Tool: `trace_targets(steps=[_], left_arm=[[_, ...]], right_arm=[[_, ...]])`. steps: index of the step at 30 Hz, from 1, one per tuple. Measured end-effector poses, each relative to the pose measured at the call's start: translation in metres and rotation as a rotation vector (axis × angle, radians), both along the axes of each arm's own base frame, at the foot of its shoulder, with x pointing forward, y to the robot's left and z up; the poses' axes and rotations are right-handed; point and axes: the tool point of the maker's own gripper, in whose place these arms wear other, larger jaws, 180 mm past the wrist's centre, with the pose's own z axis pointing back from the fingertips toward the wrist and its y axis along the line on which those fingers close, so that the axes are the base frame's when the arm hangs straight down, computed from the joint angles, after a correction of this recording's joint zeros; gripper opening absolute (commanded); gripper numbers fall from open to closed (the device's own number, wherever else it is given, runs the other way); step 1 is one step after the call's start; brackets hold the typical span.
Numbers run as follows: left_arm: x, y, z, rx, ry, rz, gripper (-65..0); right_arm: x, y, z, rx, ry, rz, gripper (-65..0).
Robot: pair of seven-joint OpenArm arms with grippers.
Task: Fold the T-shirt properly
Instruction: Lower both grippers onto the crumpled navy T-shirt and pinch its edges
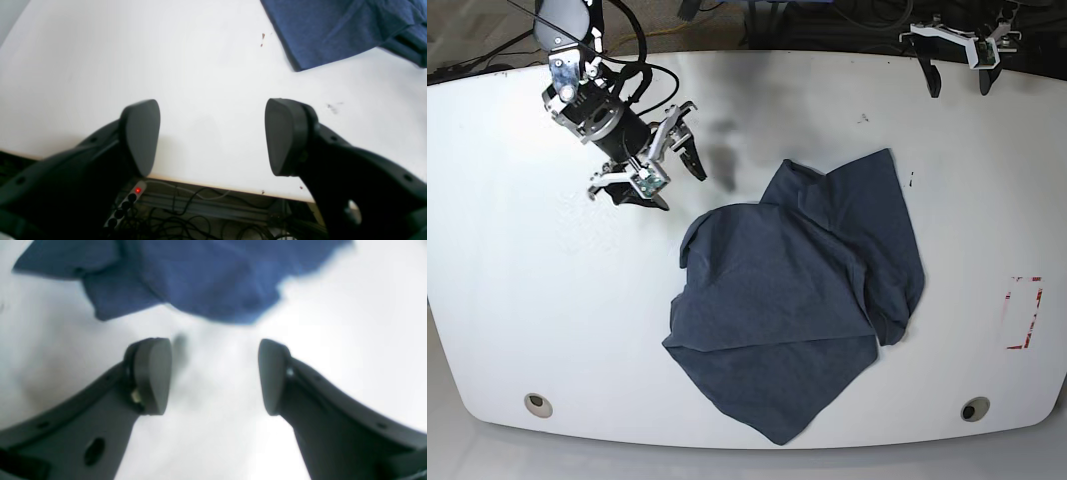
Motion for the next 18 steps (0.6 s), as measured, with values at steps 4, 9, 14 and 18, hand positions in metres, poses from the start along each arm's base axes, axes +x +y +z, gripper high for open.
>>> trace_targets(steps=[4,9,14,18], left_arm=[[0.005,0.000,0.002,0.001,-0.014,-0.004,-19.2],[0.013,0.000,0.004,0.003,-0.037,-0.007,-19.2],[0.012,0.000,0.003,0.052,-0.019,-0.035,-19.2],[0.011,-0.002,0.001,0.106,0.002,-0.069,-19.2]], right_arm=[[0.009,0.017,0.002,-0.127,-0.059,0.117,-25.8],[0.023,0.038,-0.004,-0.308,-0.132,0.262,-26.3],[0.038,0.039,-0.025,-0.441,-0.118,0.330,-26.3],[0.051,0.042,-0.032,-0.464,-0.110,0.355,-26.5]])
